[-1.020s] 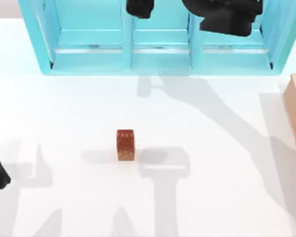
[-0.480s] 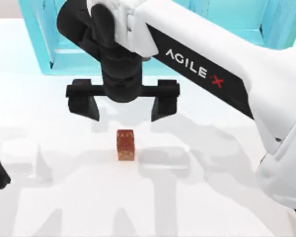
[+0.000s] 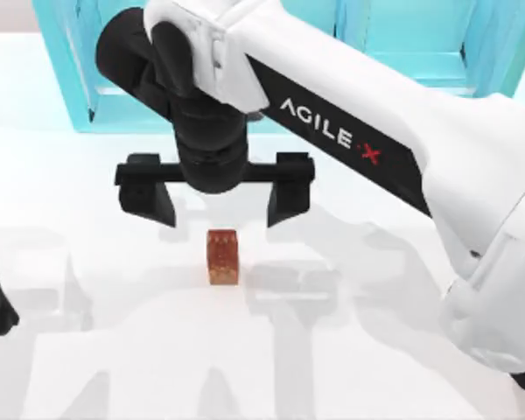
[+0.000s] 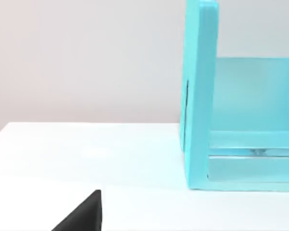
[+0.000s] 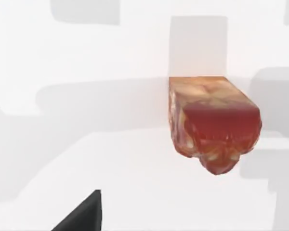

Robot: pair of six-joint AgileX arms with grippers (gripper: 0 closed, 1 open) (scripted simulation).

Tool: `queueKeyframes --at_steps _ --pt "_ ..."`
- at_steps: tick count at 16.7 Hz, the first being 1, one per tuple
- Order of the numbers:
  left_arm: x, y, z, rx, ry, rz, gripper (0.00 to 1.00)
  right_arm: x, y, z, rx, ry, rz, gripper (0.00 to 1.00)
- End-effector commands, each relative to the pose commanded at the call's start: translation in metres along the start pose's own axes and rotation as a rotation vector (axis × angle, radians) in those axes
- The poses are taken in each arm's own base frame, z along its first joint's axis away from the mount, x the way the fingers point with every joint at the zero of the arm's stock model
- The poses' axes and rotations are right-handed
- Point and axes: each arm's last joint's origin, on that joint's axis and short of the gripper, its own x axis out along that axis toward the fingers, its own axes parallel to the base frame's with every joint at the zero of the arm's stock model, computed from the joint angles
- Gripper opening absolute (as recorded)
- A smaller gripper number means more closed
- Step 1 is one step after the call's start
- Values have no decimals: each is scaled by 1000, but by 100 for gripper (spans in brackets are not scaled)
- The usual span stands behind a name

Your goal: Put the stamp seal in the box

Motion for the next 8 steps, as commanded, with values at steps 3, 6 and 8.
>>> queueKeyframes --at_steps 3,6,8 --pt "0 0 0 0 0 0 100 15 2 1 -4 -3 5 100" --pt "0 0 0 0 0 0 100 50 4 2 -3 -1 3 100" --pt "0 0 0 0 0 0 100 75 3 1 -3 -1 3 100"
